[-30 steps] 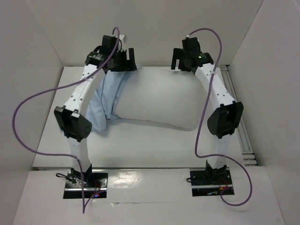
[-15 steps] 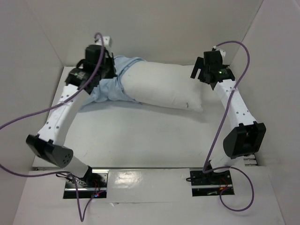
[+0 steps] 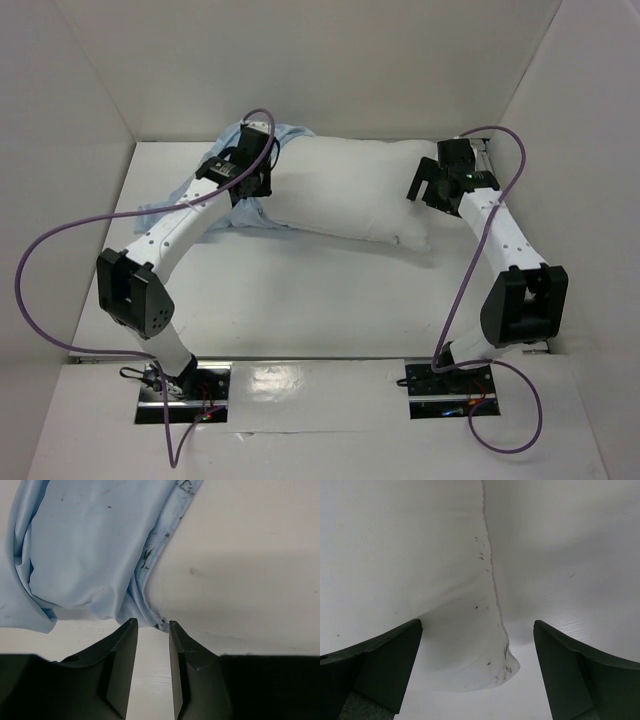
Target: Put the pillow into the pillowcase
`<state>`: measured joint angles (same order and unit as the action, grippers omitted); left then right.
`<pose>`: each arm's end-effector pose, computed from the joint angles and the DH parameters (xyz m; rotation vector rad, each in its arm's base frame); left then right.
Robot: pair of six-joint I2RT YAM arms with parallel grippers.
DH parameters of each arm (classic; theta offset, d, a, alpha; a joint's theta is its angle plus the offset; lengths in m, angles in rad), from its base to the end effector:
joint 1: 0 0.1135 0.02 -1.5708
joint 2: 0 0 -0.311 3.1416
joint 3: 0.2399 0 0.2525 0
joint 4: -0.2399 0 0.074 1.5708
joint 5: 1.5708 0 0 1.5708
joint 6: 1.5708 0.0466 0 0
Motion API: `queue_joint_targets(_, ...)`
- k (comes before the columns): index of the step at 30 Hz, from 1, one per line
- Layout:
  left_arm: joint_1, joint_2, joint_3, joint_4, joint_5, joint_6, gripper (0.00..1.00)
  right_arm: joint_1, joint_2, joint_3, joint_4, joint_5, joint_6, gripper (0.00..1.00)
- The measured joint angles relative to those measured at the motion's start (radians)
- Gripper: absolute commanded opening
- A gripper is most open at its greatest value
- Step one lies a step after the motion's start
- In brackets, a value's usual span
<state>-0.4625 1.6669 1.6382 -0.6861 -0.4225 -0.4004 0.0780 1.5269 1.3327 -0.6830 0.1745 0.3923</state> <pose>0.3528 -0.1546 0.3996 -0.1469 2.2067 0.0088 0.3348 0.0181 0.3435 0.4560 2.3868 -0.0021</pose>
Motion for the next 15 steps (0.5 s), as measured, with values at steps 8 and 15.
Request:
queue_joint_targets(8, 0.005, 0.1, 0.001, 0.016, -0.066, -0.023, 0.47, -0.002, -0.012, 0.0, 0.002, -0.013, -0.001, 1.0)
queue_joint_targets(15, 0.029, 0.158, 0.011, 0.021, -0.078, -0.026, 0.44, -0.002, -0.012, 0.0, 0.002, -0.014, -0.001, 1.0)
